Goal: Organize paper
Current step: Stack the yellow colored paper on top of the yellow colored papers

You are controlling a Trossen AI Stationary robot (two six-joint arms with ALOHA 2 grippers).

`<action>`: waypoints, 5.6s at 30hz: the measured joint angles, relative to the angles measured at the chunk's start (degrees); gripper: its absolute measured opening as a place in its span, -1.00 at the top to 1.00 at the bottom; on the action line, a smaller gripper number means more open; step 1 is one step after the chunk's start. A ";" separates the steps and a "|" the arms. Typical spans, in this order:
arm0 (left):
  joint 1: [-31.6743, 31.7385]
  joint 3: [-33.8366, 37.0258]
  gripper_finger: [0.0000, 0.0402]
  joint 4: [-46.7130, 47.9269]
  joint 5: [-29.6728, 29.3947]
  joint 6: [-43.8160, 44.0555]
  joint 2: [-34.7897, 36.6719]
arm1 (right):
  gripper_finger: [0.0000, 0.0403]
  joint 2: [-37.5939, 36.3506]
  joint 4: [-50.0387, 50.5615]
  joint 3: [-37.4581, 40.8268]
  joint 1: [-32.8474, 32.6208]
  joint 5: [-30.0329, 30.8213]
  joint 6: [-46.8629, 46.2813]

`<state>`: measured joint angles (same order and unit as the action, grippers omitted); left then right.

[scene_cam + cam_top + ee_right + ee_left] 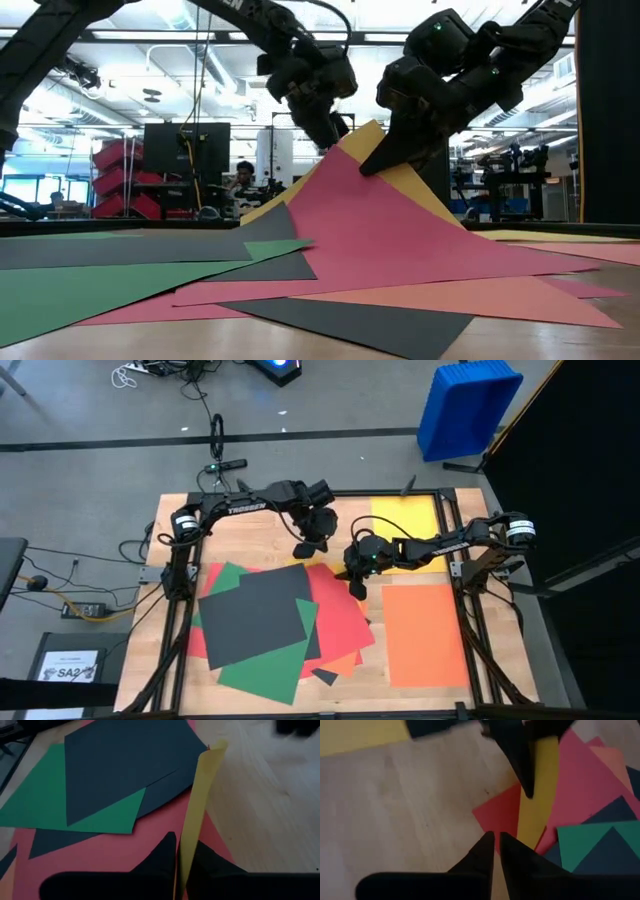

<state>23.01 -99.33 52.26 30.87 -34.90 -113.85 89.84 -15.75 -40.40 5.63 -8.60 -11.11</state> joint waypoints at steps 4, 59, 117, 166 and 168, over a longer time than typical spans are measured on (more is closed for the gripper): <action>0.18 -3.73 0.75 1.48 1.42 0.87 0.12 | 1.00 0.00 0.00 0.00 0.00 0.17 -0.88; -6.56 -0.73 1.00 -6.91 -0.21 8.08 -4.71 | 0.96 -0.21 -1.12 0.07 0.04 1.68 -0.83; -4.06 -27.31 0.81 8.23 -23.29 0.55 -2.94 | 1.00 -16.61 21.31 0.00 1.44 13.46 -2.43; 7.47 73.38 -0.08 -87.38 -13.39 58.72 29.71 | 1.00 -18.84 20.01 0.00 1.51 14.44 -2.19; 6.73 72.55 -0.17 -89.79 -14.29 58.50 26.42 | 1.00 -18.84 19.81 0.00 1.49 14.43 -2.19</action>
<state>29.74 -26.79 -37.53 16.59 23.59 -87.43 71.00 4.06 -40.40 7.11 5.82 -13.30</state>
